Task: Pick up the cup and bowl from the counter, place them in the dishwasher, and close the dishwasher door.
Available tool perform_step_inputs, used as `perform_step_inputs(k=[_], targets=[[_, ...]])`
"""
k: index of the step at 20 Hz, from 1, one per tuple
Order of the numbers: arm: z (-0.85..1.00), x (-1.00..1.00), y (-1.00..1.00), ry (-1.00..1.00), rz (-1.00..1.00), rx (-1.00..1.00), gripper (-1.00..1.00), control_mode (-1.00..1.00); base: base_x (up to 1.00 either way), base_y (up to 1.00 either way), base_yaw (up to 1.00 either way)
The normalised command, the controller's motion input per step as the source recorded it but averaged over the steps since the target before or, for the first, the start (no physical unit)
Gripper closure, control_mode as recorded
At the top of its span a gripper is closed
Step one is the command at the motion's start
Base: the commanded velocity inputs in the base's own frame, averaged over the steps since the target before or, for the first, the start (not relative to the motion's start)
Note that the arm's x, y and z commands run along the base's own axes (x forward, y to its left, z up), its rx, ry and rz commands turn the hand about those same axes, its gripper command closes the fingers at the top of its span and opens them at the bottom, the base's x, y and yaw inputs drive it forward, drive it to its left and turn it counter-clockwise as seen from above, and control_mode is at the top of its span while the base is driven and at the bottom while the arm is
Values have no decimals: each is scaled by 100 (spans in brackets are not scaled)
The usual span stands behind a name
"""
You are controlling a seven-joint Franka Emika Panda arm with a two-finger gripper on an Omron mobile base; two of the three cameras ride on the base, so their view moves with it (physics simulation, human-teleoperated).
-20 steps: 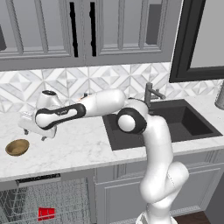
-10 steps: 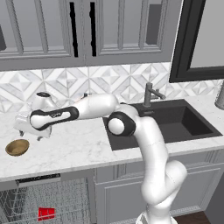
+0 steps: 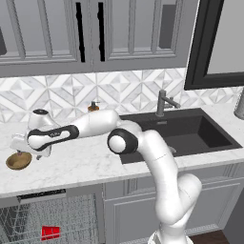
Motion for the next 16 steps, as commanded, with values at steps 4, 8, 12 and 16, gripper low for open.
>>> perform_step_inputs(k=[4, 8, 12, 16], targets=[[-27, 0, 2, -5, 0, 3, -100, -100, 0, 0, 0], [-18, 1, 16, 0, 0, 0, -100, -100, 0, 0, 0], [-12, 4, 16, 0, 0, 0, -100, -100, 0, 0, 0], [0, 1, 16, 1, 0, 0, -100, -100, 0, 0, 0]])
